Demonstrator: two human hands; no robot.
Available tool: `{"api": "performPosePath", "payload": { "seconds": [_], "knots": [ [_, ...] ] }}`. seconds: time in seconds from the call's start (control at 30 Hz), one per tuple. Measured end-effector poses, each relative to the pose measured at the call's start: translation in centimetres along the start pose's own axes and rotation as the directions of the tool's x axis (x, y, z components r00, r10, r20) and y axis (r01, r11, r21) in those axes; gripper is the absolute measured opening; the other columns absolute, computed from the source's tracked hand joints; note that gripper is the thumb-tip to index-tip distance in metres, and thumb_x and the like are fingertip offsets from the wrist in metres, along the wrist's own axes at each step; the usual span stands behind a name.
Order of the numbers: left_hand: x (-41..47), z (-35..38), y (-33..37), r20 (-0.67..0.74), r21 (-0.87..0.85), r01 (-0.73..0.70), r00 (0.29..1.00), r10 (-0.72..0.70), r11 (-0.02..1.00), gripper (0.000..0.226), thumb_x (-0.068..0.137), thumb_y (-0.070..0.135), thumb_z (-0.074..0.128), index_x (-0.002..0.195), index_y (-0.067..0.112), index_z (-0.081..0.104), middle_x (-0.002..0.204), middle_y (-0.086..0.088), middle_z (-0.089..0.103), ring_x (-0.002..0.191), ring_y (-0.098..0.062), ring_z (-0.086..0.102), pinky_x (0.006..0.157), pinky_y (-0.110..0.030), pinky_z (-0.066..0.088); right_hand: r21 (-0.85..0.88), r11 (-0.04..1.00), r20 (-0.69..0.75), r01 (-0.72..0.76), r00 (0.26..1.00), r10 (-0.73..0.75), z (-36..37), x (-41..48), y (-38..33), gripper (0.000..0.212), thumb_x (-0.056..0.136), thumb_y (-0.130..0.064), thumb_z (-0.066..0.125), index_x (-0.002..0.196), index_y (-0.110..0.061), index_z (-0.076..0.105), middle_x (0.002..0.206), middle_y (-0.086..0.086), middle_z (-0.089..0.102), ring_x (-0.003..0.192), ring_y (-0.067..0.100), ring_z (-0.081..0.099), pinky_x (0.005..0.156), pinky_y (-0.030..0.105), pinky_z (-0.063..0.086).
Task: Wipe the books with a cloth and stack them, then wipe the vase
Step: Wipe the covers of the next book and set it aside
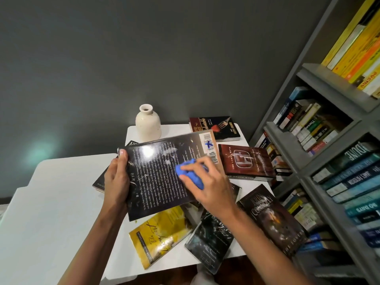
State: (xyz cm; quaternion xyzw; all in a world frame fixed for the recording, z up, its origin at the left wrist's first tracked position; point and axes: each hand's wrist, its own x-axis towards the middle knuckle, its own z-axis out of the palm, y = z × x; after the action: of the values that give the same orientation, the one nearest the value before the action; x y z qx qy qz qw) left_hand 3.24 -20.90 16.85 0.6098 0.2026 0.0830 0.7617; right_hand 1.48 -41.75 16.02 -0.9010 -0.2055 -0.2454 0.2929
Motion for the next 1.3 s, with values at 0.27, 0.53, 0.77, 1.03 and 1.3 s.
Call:
{"api": "performPosePath", "payload": {
  "seconds": [0.27, 0.53, 0.77, 1.03, 1.3],
  "knots": [
    [-0.3, 0.4, -0.4, -0.025, -0.077, 0.044, 0.999, -0.046, 0.996, 0.036, 0.099, 0.044, 0.046, 0.101, 0.011, 0.062, 0.08, -0.004, 0.066, 0.057, -0.006, 0.064, 0.053, -0.021, 0.055, -0.075, 0.988, -0.158, -0.138, 0.979, 0.125, -0.5, 1.9, 0.0, 0.028, 0.09, -0.042, 0.054, 0.097, -0.018, 0.066, 0.098, 0.001, 0.055, 0.067, 0.005, 0.054, 0.049, 0.008, 0.044],
    [-0.7, 0.3, -0.1, -0.006, -0.07, 0.047, 0.999, -0.047, 0.996, 0.034, 0.1, 0.039, 0.046, 0.094, 0.012, 0.065, 0.068, 0.006, 0.072, 0.061, -0.004, 0.067, 0.057, -0.018, 0.055, -0.018, 1.0, -0.036, -0.015, 0.999, 0.014, -1.4, -0.3, -0.3, 0.024, 0.087, -0.038, 0.06, 0.093, -0.017, 0.069, 0.096, 0.0, 0.058, 0.068, 0.011, 0.061, 0.051, 0.021, 0.055],
    [-0.3, 0.3, 0.9, -0.003, -0.045, 0.121, 0.993, -0.121, 0.992, 0.052, 0.097, 0.048, 0.048, 0.116, 0.002, 0.064, 0.097, -0.011, 0.072, 0.083, -0.021, 0.069, 0.075, -0.035, 0.058, 0.009, 1.0, 0.034, 0.022, 0.999, -0.023, -0.2, 0.1, -3.3, 0.02, 0.085, -0.033, 0.065, 0.095, -0.016, 0.07, 0.096, -0.001, 0.059, 0.066, 0.004, 0.056, 0.058, 0.004, 0.045],
    [-0.3, -0.1, 1.0, 0.008, -0.06, 0.122, 0.993, -0.121, 0.991, 0.054, 0.091, 0.056, 0.053, 0.111, 0.008, 0.068, 0.102, -0.015, 0.073, 0.096, -0.032, 0.069, 0.093, -0.054, 0.052, -0.274, 0.914, -0.137, -0.298, 0.953, 0.27, -3.1, 4.9, 1.0, 0.025, 0.094, -0.04, 0.054, 0.099, -0.017, 0.061, 0.102, 0.002, 0.051, 0.061, 0.01, 0.048, 0.048, 0.008, 0.022],
    [0.4, 0.0, 0.6, 0.102, -0.001, 0.175, 0.979, -0.174, 0.985, 0.037, 0.098, 0.041, 0.05, 0.107, 0.01, 0.068, 0.083, -0.003, 0.074, 0.073, -0.016, 0.072, 0.059, -0.023, 0.056, -0.176, 0.982, 0.181, 0.067, 0.983, -0.035, -0.8, 5.5, -1.9, 0.028, 0.094, -0.044, 0.049, 0.104, -0.02, 0.059, 0.101, 0.0, 0.048, 0.064, 0.012, 0.055, 0.046, 0.021, 0.047]
  ]
}}
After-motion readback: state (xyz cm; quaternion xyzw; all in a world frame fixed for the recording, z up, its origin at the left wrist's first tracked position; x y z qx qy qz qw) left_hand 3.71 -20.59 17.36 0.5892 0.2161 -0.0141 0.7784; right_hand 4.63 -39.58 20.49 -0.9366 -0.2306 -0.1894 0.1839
